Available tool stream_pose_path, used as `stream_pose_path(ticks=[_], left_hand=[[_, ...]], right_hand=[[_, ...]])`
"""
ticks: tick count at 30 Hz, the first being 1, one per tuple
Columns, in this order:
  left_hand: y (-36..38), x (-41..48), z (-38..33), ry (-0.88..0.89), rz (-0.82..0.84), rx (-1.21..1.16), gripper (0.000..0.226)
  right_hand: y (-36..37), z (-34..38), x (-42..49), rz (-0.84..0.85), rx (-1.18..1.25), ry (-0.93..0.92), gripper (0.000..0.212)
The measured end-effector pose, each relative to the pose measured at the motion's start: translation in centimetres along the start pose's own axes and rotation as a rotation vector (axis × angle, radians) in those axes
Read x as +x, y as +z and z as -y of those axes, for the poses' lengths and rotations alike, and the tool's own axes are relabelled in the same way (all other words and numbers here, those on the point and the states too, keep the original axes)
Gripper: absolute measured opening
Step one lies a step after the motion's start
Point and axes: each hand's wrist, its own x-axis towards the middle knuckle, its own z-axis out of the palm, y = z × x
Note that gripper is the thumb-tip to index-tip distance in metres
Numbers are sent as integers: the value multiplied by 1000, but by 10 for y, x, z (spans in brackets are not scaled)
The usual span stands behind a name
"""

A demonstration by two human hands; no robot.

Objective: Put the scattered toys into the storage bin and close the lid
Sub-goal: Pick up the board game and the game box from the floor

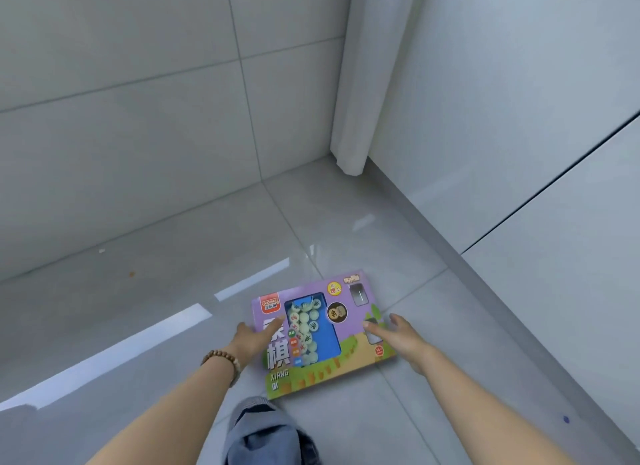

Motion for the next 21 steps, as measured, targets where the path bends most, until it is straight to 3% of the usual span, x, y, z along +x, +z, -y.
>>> stream_pose_path(ticks=[5,9,12,17,21], left_hand=[[12,-1,-4,41,61,-175,35],[2,-1,-13,105,46,-258,67],[-22,-3,-19,151,-15,-258,70],[-74,-41,-31,232,-80,-420,79],[-133,-90,-39,323,-174,-504,95]], right_hand=[[15,-4,10,-3,72,1,64],[25,6,-1,-38,187,-6,65],[33,28,-15,-26,249,-52,52],[49,100,-54,-22,245,-239,64],[76,170,-118,28,200,-414,53]])
